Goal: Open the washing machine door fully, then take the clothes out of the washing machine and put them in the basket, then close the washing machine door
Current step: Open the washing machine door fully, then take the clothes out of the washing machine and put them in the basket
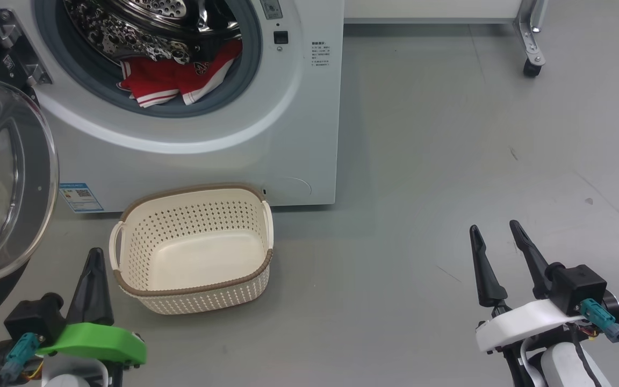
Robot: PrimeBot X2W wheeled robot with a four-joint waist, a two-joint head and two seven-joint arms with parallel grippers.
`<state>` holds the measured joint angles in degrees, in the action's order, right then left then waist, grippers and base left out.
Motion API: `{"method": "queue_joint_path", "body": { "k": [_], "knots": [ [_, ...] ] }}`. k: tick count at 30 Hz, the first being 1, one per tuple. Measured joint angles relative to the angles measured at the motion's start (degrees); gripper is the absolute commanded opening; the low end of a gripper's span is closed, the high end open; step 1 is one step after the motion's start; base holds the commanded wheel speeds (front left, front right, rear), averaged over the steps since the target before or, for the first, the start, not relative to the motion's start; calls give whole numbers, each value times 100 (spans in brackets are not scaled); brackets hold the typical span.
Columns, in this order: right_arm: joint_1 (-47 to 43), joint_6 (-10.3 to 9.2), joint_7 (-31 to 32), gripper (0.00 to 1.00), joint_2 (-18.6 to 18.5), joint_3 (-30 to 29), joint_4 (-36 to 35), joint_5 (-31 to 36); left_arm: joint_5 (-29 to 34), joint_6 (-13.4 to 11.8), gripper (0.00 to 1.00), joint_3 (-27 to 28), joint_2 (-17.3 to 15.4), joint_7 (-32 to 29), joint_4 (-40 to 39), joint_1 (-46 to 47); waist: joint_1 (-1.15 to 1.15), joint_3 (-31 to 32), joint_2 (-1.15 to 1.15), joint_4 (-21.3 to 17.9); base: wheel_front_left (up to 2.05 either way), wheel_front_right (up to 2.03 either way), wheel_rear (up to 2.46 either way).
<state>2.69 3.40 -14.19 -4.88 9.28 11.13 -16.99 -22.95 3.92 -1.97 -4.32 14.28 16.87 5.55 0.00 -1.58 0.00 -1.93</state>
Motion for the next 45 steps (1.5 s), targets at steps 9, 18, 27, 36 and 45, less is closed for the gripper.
{"method": "queue_joint_path", "body": {
  "k": [9,18,27,36,45],
  "knots": [
    [-9,0,0,100,5,-15,-55,2,96,-3,100,-54,9,0,-91,-24,0,-110,0,-48,0,0,0],
    [-55,0,0,100,5,-14,-66,54,137,-15,100,-104,19,0,-137,-44,0,-154,0,-55,0,0,0],
    [-55,0,0,100,9,-16,-87,89,137,-59,100,-103,37,1,-183,-102,0,-168,0,-62,0,0,0],
    [-55,0,0,100,30,-19,-91,94,192,-66,100,-115,41,1,-246,-115,0,-182,0,-57,0,0,0],
    [-55,0,0,100,43,-27,-98,94,193,-67,100,-133,55,1,-266,-117,0,-217,0,-56,0,0,0]
  ]
}}
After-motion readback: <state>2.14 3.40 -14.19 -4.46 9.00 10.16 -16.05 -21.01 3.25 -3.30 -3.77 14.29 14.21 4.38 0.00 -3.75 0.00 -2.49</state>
